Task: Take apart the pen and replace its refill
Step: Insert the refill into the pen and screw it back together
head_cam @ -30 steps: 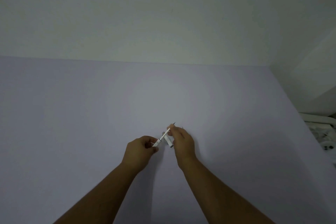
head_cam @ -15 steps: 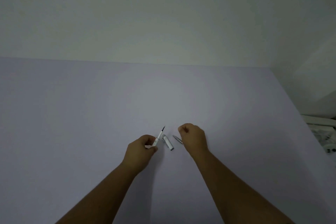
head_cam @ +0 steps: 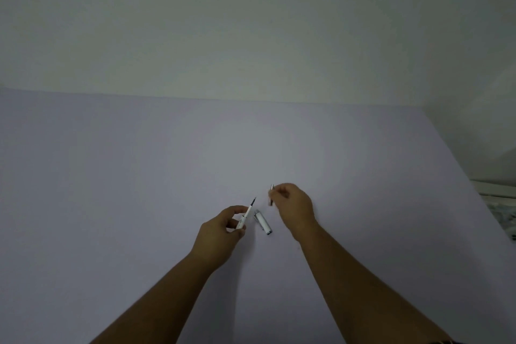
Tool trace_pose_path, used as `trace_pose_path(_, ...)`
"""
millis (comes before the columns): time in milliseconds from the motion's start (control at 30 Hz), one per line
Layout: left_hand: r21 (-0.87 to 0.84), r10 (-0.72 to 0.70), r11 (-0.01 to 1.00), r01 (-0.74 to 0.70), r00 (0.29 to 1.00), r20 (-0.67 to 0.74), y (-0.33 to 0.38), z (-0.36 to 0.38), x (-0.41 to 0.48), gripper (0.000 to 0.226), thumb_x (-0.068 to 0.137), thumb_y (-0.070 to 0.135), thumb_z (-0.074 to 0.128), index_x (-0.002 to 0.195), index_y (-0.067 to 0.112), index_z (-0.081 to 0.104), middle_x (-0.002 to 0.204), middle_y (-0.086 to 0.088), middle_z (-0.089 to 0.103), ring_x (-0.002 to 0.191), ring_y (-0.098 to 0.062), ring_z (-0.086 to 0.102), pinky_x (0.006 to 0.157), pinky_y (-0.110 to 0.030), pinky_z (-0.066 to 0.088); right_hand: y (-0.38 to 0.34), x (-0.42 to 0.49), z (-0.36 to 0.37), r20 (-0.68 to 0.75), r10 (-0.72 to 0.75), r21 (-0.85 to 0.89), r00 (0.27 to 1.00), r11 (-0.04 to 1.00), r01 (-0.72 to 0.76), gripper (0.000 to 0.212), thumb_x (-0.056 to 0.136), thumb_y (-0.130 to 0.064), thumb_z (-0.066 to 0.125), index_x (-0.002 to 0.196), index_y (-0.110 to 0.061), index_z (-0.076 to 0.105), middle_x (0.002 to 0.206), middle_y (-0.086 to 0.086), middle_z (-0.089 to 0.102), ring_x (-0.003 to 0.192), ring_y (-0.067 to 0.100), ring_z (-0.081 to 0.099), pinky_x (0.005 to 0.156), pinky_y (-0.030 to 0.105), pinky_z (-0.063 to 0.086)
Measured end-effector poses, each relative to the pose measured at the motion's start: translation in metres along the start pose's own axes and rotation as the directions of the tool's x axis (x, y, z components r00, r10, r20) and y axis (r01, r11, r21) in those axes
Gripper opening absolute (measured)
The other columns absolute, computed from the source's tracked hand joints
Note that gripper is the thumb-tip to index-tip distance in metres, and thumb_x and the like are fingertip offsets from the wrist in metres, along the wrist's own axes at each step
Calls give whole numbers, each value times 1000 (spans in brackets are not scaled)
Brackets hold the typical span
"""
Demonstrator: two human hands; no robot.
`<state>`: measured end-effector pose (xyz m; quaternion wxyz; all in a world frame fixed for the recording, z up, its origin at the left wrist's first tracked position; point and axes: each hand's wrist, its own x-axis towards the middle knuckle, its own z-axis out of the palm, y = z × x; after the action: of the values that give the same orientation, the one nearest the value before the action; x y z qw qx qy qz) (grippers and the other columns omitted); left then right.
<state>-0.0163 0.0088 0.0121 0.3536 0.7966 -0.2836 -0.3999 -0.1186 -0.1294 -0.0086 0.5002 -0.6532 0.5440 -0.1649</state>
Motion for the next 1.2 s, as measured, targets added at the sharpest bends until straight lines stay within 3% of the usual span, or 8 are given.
trace_pose_path(67,-3,12,1000,-12,1000,3,1,1,-1,33,90,16,60,119,32,60,88,2,63,77,-15,56,69,-28,47,-10,-3,-1,29,53,242,998,969,-58,12,87,-25,61,88,-15,66,82,-2,64,70,12,54,67,25,44)
trace_pose_path(200,-5,27,1000,-27,1000,-5,4,2,-5,32,90,16,60,118,31,60,86,1,64,72,-14,54,68,-27,45,-19,-10,-1,56,37,357,998,933,-55,7,86,-24,63,81,-20,66,101,10,72,65,10,52,65,24,44)
trace_pose_path(567,27,64,998,-64,998,-21,12,5,-14,32,89,17,61,118,31,60,87,2,65,76,-15,58,71,-29,50,-19,-29,-4,100,9,293,995,955,-38,16,81,-24,66,87,-10,70,94,9,74,64,7,52,70,28,46)
trace_pose_path(700,11,41,999,-41,998,-39,15,6,-15,25,87,18,63,111,27,58,94,-1,70,74,-14,60,67,-28,51,-19,-39,-5,133,3,296,991,954,-42,9,82,-21,66,89,-16,68,85,-1,69,68,6,56,68,23,47)
trace_pose_path(833,-4,13,1000,-13,997,-81,15,6,-17,17,84,18,68,98,19,59,97,-2,70,76,-15,60,65,-29,50,-19,-45,-7,225,-48,265,973,964,-13,16,86,-20,62,99,-20,71,94,-3,69,79,4,59,73,20,47)
trace_pose_path(933,31,27,999,-24,994,-109,18,7,-19,13,83,18,69,91,18,58,97,-2,70,80,-16,61,63,-25,48,-22,-47,-8,231,-62,186,971,982,18,15,84,-26,65,92,-14,71,88,-3,68,85,11,61,76,22,45)
trace_pose_path(1033,52,41,998,-35,991,-124,21,8,-23,13,83,17,69,92,15,60,98,-2,71,83,-16,62,55,-20,42,-25,-48,-6,175,-33,102,984,995,15,22,79,-35,70,72,-18,58,74,-4,60,70,11,54,65,22,41)
trace_pose_path(1200,67,42,997,-33,988,-146,24,6,-28,13,81,15,70,92,12,63,97,-3,73,90,-17,66,59,-15,42,-30,-54,-7,223,-59,189,973,982,16,14,83,-30,67,79,-16,66,83,0,66,81,14,58,70,23,44)
